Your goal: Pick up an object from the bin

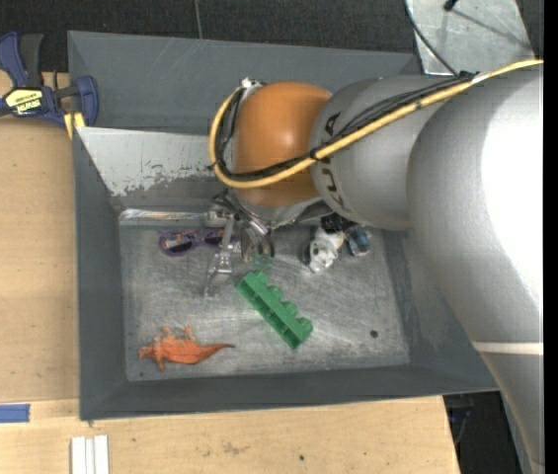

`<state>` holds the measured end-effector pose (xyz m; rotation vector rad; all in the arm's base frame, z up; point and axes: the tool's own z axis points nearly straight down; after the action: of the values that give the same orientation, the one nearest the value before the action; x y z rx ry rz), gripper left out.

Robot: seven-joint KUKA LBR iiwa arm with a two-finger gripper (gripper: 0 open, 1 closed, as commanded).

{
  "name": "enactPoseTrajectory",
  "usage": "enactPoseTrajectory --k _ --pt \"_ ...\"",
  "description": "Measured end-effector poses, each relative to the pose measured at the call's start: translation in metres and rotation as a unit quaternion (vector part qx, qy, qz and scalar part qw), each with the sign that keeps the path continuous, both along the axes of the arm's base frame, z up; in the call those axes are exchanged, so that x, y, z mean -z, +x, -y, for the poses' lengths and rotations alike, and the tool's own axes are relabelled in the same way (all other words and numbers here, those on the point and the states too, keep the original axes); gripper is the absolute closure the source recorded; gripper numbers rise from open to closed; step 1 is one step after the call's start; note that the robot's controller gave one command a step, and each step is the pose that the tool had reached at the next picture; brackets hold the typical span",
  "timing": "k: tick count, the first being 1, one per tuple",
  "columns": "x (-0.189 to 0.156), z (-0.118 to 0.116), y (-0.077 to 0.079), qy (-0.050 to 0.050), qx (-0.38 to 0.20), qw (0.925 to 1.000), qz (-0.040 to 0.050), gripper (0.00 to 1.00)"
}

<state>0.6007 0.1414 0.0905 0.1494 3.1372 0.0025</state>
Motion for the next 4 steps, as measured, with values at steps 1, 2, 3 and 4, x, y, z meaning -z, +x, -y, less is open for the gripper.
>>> enactPoseTrajectory --k 1,2,3,4 --pt "0.014 0.011 0.026 0.0 0.063 0.998 0.0069 1.0" --pt "0.014 0.012 0.026 0.0 0.064 0.9979 0.0069 1.0" --pt "-0.022 0.018 0.009 -0.002 0.062 0.9981 -0.0027 1.0" --pt "-0.1 0.025 0.0 -0.001 0.069 0.9976 -0.001 1.0"
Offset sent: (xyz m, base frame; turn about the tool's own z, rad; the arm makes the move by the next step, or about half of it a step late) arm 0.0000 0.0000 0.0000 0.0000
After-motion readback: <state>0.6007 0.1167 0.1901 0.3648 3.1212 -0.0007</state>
